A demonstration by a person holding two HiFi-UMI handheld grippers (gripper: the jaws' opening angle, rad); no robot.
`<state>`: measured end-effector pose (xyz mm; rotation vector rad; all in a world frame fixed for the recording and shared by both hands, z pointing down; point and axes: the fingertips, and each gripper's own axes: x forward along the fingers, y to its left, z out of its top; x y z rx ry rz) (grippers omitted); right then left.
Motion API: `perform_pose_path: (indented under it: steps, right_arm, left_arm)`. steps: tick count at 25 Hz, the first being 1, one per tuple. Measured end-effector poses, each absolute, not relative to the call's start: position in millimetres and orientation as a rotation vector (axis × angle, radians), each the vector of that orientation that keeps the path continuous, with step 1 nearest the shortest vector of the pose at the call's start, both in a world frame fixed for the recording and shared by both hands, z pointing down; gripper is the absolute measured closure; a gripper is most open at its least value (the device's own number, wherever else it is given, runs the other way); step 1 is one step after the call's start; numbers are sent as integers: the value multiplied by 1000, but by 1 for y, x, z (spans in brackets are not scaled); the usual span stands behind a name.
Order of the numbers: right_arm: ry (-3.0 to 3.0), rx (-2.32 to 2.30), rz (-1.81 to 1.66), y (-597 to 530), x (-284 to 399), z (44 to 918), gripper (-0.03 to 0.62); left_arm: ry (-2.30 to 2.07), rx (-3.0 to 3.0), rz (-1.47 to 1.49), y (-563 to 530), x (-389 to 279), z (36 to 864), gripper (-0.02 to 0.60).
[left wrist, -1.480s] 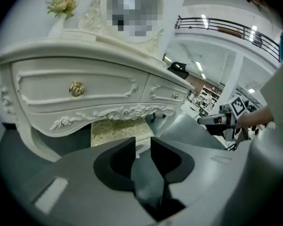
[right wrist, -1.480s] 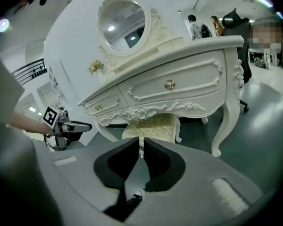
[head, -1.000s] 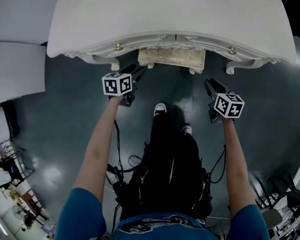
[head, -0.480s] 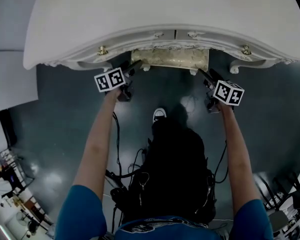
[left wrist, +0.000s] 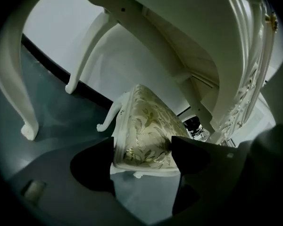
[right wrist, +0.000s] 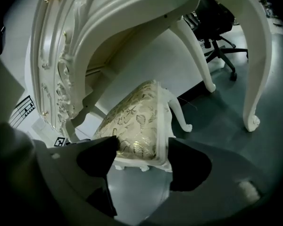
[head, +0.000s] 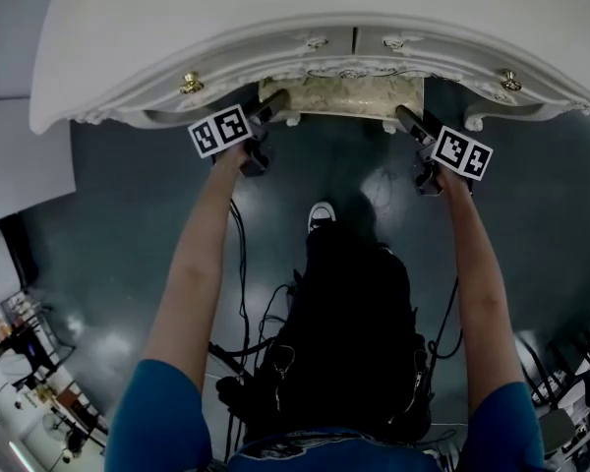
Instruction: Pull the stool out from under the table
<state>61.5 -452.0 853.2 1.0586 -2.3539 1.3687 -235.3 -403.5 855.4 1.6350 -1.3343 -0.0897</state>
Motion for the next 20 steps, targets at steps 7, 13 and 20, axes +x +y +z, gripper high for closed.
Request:
perform_pose_path:
  steps: [7,13,20]
  right_arm:
    - [-2319,1044,1405,-444,62,854,278]
    - [-2280,988,1427,-424,68,857,281]
    - [-2220,916,1451,-380,79,862,282]
  left_arm:
    - [-1360,1613,-117,-397,-233,857,193]
    - [-1342,1595,-104,-375,-226,859,195]
    - [-1316,1544,-73,-324,-213,866,195]
